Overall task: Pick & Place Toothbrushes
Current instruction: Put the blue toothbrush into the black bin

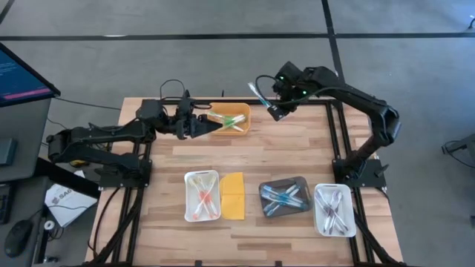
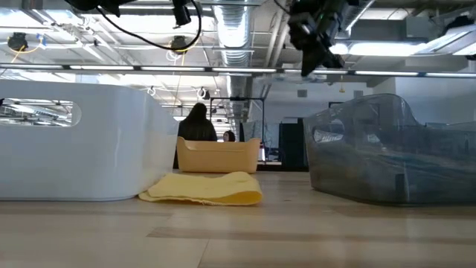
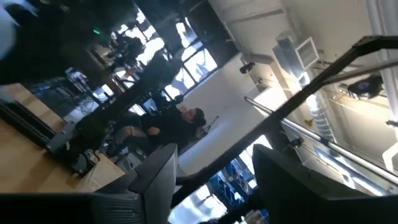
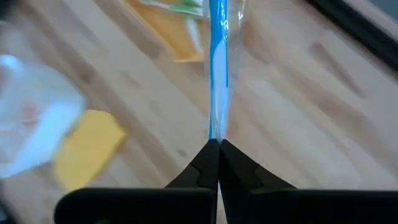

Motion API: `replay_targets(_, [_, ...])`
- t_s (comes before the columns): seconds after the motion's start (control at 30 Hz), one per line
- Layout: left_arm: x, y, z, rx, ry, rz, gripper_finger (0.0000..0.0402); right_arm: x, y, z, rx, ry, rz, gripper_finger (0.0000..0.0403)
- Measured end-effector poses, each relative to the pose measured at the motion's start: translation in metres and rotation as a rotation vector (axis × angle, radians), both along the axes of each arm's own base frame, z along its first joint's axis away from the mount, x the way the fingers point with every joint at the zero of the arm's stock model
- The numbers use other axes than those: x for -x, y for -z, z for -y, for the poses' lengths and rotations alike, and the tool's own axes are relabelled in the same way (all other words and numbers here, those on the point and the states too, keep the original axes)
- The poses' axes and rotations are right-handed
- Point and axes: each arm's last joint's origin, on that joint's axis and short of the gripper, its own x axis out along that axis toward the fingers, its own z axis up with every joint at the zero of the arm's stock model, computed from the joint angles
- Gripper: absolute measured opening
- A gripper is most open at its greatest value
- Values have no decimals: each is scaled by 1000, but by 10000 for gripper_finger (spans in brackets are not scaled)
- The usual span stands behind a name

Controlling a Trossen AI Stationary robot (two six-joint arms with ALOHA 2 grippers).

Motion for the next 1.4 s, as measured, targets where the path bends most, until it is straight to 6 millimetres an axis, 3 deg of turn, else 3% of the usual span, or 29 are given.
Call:
replay_targets(0.37, [-16,16,-5,32,-98,-58,204,1,-45,-46,13,2,279,0])
replay_targets(0.5, [-24,21,2,50,-128,-69,204,3,-56,-63,2,-27,346,0])
replay_targets(0.77, [-33,20,30,77,-231,0,204,9,-72,-102,-14,-138,415,0])
replay_targets(1.1, [-33,18,73,98,-216,12,204,42,-85,-170,-40,-320,366,0])
replay_targets(1.4, [-26,18,113,89,-289,2,204,58,-86,-215,-41,-451,331,0])
